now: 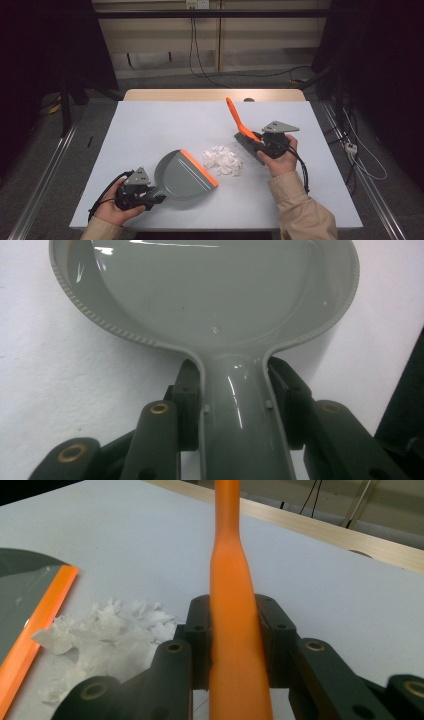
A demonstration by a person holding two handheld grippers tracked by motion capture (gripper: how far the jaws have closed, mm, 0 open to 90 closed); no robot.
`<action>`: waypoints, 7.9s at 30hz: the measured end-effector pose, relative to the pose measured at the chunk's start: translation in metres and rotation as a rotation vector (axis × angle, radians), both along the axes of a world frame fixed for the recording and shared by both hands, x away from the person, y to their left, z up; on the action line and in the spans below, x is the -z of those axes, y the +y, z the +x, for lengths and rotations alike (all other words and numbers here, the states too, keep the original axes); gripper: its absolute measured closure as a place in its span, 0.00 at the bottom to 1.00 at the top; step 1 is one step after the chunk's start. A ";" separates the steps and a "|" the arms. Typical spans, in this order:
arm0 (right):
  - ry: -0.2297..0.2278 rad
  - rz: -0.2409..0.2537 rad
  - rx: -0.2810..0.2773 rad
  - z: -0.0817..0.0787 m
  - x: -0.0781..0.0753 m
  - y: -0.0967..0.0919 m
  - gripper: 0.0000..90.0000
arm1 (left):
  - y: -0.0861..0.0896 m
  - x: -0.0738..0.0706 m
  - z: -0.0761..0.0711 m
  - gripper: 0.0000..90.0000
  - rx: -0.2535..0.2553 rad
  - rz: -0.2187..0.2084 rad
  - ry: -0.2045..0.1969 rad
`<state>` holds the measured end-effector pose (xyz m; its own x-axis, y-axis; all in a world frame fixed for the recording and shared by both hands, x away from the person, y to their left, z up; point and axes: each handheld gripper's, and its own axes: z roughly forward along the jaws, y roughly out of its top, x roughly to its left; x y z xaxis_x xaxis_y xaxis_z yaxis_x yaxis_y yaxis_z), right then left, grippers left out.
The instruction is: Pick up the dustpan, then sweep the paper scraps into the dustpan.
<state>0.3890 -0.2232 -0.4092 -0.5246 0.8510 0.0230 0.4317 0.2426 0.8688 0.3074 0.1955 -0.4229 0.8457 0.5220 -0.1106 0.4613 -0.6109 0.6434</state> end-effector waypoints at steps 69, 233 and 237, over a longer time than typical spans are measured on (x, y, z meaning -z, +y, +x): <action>-0.003 -0.095 -0.041 0.008 0.018 0.044 0.79 | 0.003 -0.003 0.002 0.69 -0.031 0.024 0.036; -0.053 0.077 -0.141 -0.024 0.014 0.101 0.79 | -0.037 0.002 0.014 0.63 -0.043 -0.007 0.079; -0.059 0.089 -0.117 -0.022 0.010 0.090 0.79 | -0.041 0.002 0.013 0.59 -0.039 0.030 0.066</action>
<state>0.3671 -0.1332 -0.4194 -0.6231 0.7797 0.0612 0.3520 0.2097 0.9122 0.3207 0.1545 -0.4247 0.8163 0.5581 -0.1488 0.5255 -0.6107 0.5924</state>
